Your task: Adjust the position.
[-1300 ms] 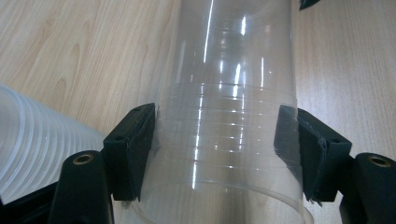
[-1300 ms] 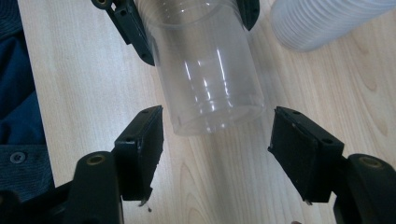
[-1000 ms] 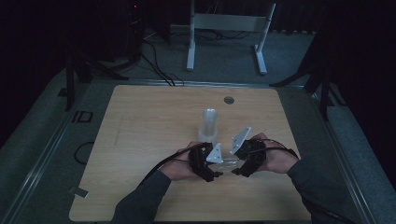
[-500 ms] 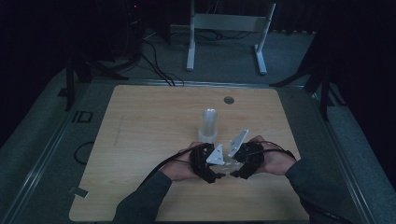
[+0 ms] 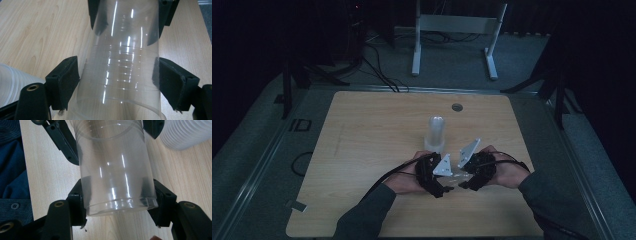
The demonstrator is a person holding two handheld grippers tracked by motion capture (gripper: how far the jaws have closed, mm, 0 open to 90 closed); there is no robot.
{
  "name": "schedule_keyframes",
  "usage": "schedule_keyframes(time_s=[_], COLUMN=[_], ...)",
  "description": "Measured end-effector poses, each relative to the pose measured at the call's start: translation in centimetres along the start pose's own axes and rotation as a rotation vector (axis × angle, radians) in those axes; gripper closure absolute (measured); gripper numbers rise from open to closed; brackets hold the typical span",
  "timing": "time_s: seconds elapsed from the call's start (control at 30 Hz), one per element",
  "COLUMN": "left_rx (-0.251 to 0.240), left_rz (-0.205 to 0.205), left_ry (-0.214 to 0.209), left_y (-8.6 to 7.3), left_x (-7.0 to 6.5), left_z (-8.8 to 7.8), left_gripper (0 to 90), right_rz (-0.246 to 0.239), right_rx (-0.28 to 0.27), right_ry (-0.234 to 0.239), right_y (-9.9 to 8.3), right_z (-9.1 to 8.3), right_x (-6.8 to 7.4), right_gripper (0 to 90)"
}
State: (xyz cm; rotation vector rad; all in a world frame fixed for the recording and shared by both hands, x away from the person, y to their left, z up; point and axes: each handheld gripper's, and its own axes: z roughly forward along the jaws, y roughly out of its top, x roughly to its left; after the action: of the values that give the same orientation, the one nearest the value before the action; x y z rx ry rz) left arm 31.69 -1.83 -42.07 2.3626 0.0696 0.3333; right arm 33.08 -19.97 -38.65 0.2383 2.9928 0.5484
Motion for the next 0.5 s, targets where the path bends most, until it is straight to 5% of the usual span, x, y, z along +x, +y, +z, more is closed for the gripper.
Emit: schedule_keyframes(time_s=[0.5], left_rx=[-0.038], left_rz=[-0.034], left_ry=[0.018], left_y=[0.0], left_x=[0.6], left_z=[-0.6], left_gripper=[21.1], right_rz=[0.086], right_rx=[-0.011], right_ry=[-0.026], right_y=[-1.7], right_z=[0.3], right_x=[-0.4], right_gripper=[41.4])
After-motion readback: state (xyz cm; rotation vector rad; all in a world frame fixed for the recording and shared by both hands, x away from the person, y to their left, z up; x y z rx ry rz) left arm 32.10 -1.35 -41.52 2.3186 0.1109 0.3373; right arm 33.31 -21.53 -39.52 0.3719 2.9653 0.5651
